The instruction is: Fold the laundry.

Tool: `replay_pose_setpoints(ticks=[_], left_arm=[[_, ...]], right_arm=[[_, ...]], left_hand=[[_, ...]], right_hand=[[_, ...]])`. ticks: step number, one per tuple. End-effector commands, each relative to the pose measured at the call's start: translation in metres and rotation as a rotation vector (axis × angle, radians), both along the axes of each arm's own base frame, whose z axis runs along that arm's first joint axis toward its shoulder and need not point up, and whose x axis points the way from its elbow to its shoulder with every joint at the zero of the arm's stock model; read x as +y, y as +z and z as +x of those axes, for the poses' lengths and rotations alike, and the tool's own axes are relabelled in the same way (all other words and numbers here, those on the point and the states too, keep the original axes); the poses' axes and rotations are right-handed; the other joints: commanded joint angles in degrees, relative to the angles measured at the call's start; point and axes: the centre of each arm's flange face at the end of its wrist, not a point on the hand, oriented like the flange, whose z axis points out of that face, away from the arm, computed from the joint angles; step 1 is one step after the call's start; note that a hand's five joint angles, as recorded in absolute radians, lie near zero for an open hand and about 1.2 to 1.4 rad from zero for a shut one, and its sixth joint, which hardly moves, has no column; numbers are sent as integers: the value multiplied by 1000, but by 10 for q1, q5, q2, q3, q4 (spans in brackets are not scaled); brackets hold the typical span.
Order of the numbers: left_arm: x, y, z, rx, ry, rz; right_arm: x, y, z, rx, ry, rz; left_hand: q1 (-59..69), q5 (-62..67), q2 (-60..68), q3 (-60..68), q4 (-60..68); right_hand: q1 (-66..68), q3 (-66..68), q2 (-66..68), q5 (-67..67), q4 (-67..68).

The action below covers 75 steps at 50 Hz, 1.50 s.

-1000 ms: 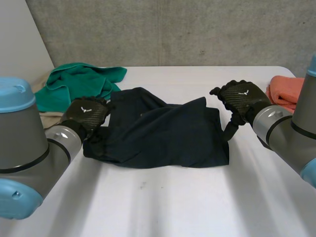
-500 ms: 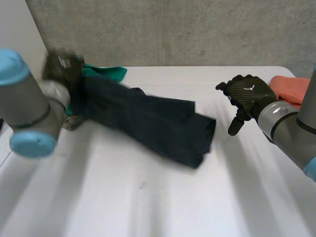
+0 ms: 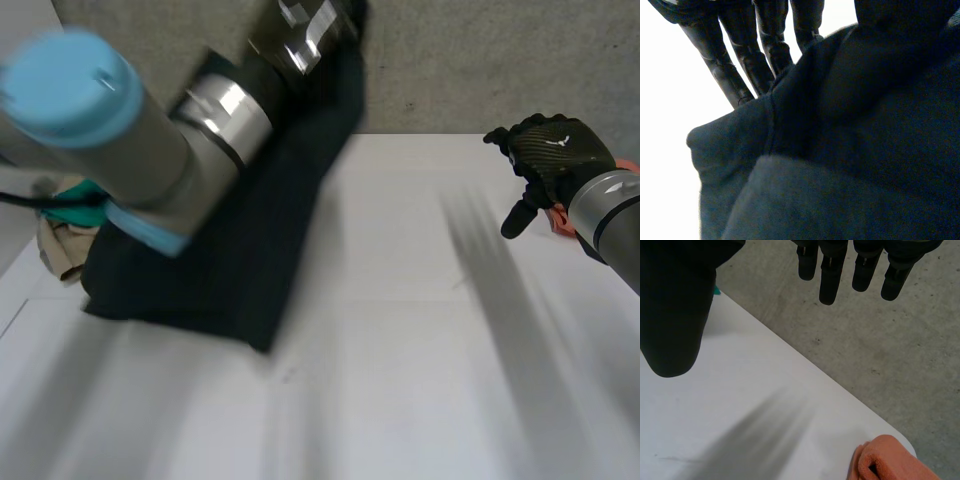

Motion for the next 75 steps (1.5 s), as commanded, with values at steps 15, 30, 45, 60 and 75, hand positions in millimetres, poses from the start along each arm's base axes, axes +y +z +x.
replay_pose_setpoints(ticks=[15, 30, 45, 60, 75], left_arm=[[58, -30, 31, -302, 225, 219], [163, -93, 106, -586, 358, 604], [155, -153, 120, -725, 409, 731], [137, -181, 99, -787, 394, 591], [99, -150, 88, -693, 500, 452]], right_arm=[[10, -14, 10, 110, 263, -39], [9, -87, 33, 510, 575, -131], [-11, -141, 49, 535, 625, -140], [-9, -124, 55, 439, 563, -122], [5, -82, 32, 440, 394, -55]], left_hand=[[-515, -528, -526, -531, -535], [-515, -528, -526, -531, -535], [-515, -528, -526, -531, -535], [-296, -310, -307, -312, -316], [185, 172, 174, 169, 165]], right_hand=[[-28, -18, -107, -24, -20], [44, 54, -35, 48, 52], [197, 208, 118, 201, 205], [672, 682, 593, 676, 680], [672, 682, 593, 676, 680]])
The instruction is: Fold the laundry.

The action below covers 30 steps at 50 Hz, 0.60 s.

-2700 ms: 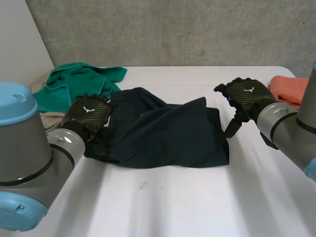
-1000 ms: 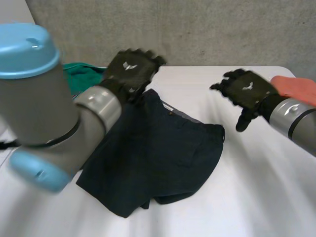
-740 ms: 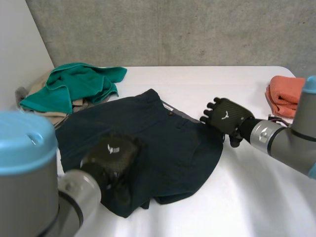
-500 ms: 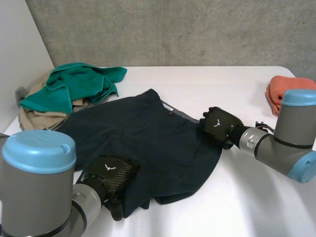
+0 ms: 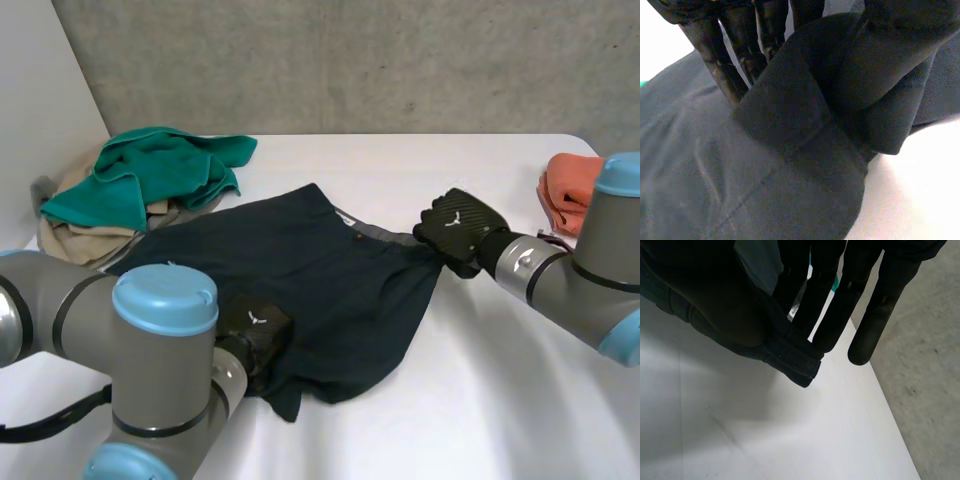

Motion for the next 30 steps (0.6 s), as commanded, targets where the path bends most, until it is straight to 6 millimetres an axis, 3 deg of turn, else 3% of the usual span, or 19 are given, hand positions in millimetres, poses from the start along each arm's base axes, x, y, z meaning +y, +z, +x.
replay_pose_setpoints(ticks=[1, 3, 6, 10, 14, 18, 23, 28, 30], left_arm=[[-23, 49, 4, 106, 82, -130], [-34, 77, 7, 168, 95, -192], [-45, 103, 9, 226, 84, -244], [-57, 153, 12, 323, 17, -305], [-54, 189, 15, 410, -13, -297], [-49, 218, 16, 509, -20, -272], [-49, 227, 16, 553, -13, -205], [-72, 195, 5, 479, 9, -117], [-92, 175, 3, 428, 34, -96]], right_arm=[[7, 11, -14, 53, -115, 32], [14, 22, -21, 80, -144, 51], [22, 39, -28, 88, -160, 75], [38, 78, -37, 39, -213, 93], [50, 139, -50, -183, -328, 72], [63, 180, -56, -319, -336, 9], [74, 194, -55, -339, -295, -6], [64, 171, -38, -312, -266, 76], [59, 155, -26, -279, -270, 117]], left_hand=[[154, 125, 118, 122, 116], [154, 125, 118, 122, 116], [154, 125, 118, 122, 116], [154, 125, 118, 122, 116], [154, 125, 118, 122, 116], [154, 125, 118, 122, 116], [154, 125, 118, 122, 116], [154, 125, 118, 122, 116], [154, 125, 118, 122, 116]], right_hand=[[180, 124, 135, 139, 117], [180, 124, 135, 139, 117], [180, 124, 135, 139, 117], [180, 124, 135, 139, 117], [180, 124, 135, 139, 117], [180, 124, 135, 139, 117], [180, 124, 135, 139, 117], [180, 124, 135, 139, 117], [180, 124, 135, 139, 117]])
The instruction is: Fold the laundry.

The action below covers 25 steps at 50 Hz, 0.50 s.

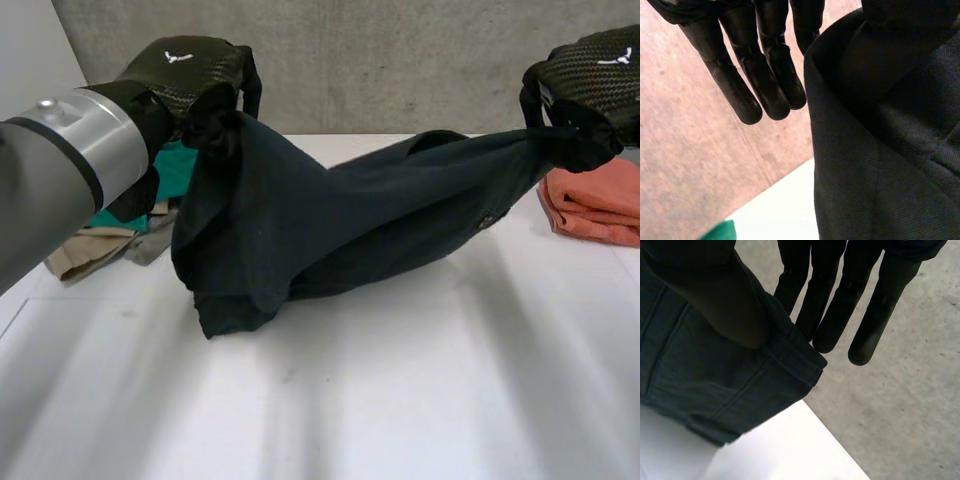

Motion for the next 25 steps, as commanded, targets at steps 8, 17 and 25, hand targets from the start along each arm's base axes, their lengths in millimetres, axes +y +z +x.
replay_pose_setpoints(ticks=[8, 17, 25], left_arm=[[-102, -62, -28, -106, 59, 21], [-119, 103, -17, 399, 93, -563], [-115, 94, -24, 456, -15, -475]], right_arm=[[-74, -73, 63, 49, -56, 46], [-132, 22, 65, -464, -214, -470], [-95, 45, 77, -548, -102, -577]], left_hand=[[147, 124, 116, 121, 114], [147, 124, 116, 121, 114], [147, 124, 116, 121, 114]], right_hand=[[180, 121, 129, 139, 117], [180, 121, 129, 139, 117], [180, 121, 129, 139, 117]])
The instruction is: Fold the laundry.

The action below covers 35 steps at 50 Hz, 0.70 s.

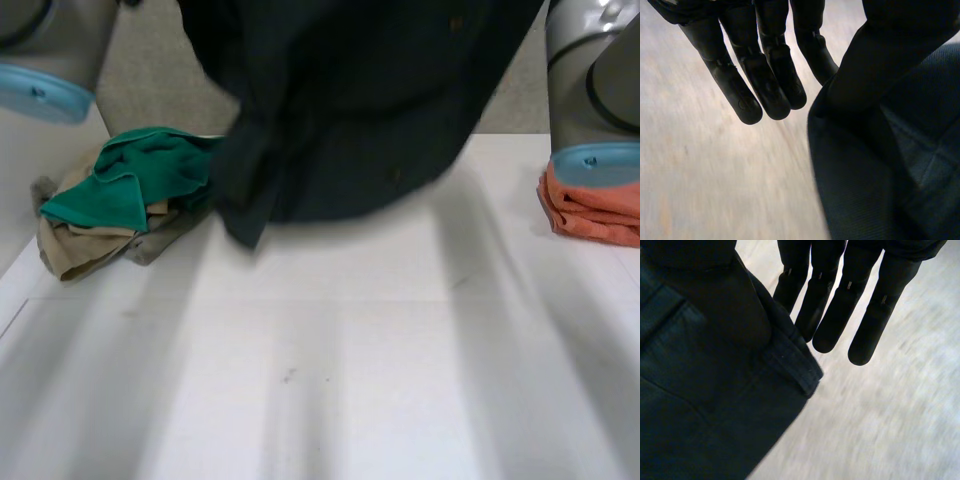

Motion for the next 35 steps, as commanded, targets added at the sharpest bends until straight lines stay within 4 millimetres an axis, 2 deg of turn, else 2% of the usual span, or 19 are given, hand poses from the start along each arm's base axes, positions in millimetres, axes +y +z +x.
replay_pose_setpoints(ticks=[1, 3, 4, 7, 8, 9, 11, 12, 13, 15, 16, 19, 20, 22, 23, 26, 32, 35], left_arm=[[2, -15, -7, -2, -108, 68], [-1, -29, -9, -30, -115, 110], [-5, -47, -11, -60, -117, 163], [-13, -78, -11, -112, -114, 242], [-18, -101, -9, -151, -106, 298], [-20, -124, -9, -196, -104, 353], [-21, -148, -8, -246, -102, 406], [-20, -160, -8, -271, -100, 432], [-17, -184, -7, -322, -100, 490], [-12, -208, -6, -374, -107, 547], [-5, -228, -5, -428, -117, 593], [8, -253, -4, -511, -137, 650], [16, -264, -3, -557, -144, 678], [23, -269, -1, -601, -146, 687], [29, -268, 0, -642, -141, 684], [38, -259, 5, -695, -114, 674], [61, -229, 21, -723, -47, 650], [73, -221, 29, -721, -26, 658]], right_arm=[[32, 9, 8, -1, 74, -69], [35, -1, 8, 24, 78, -36], [37, -13, 7, 53, 76, 8], [38, -38, 4, 97, 72, 99], [39, -59, 2, 134, 68, 172], [39, -69, 0, 154, 68, 211], [41, -104, -3, 208, 70, 327], [42, -117, -4, 228, 73, 367], [44, -145, -6, 269, 77, 453], [48, -170, -8, 309, 85, 525], [51, -192, -9, 350, 96, 579], [55, -213, -10, 397, 104, 628], [57, -221, -11, 416, 108, 645], [58, -223, -13, 428, 112, 652], [60, -225, -13, 434, 118, 657], [64, -227, -14, 442, 124, 670], [69, -224, -20, 431, 113, 680], [70, -224, -23, 426, 108, 689]], left_hand=[[147, 124, 115, 118, 112], [147, 124, 115, 118, 112], [147, 124, 115, 118, 112], [147, 124, 115, 118, 112], [147, 124, 115, 118, 112], [147, 124, 115, 118, 112], [147, 124, 115, 118, 112], [147, 124, 115, 118, 112], [147, 124, 115, 118, 112], [147, 124, 115, 118, 112], [121, 98, 89, 91, 85], [3, -20, -29, -26, -32], [-111, -133, -142, -140, -146], [-232, -255, -264, -262, -268], [-316, -339, -348, -346, -351], [-439, -462, -471, -469, -474], [-527, -550, -559, -556, -562], [-553, -576, -585, -582, -588]], right_hand=[[173, 119, 129, 139, 114], [173, 119, 129, 139, 114], [173, 119, 129, 139, 114], [173, 119, 129, 139, 114], [173, 119, 129, 139, 114], [173, 119, 129, 139, 114], [173, 119, 129, 139, 114], [173, 119, 129, 139, 114], [173, 119, 129, 139, 114], [173, 119, 129, 139, 114], [173, 119, 129, 139, 114], [173, 119, 129, 139, 114], [173, 119, 129, 139, 114], [173, 119, 129, 139, 114], [173, 119, 129, 139, 114], [173, 119, 129, 139, 114], [173, 119, 129, 139, 114], [173, 119, 129, 139, 114]])
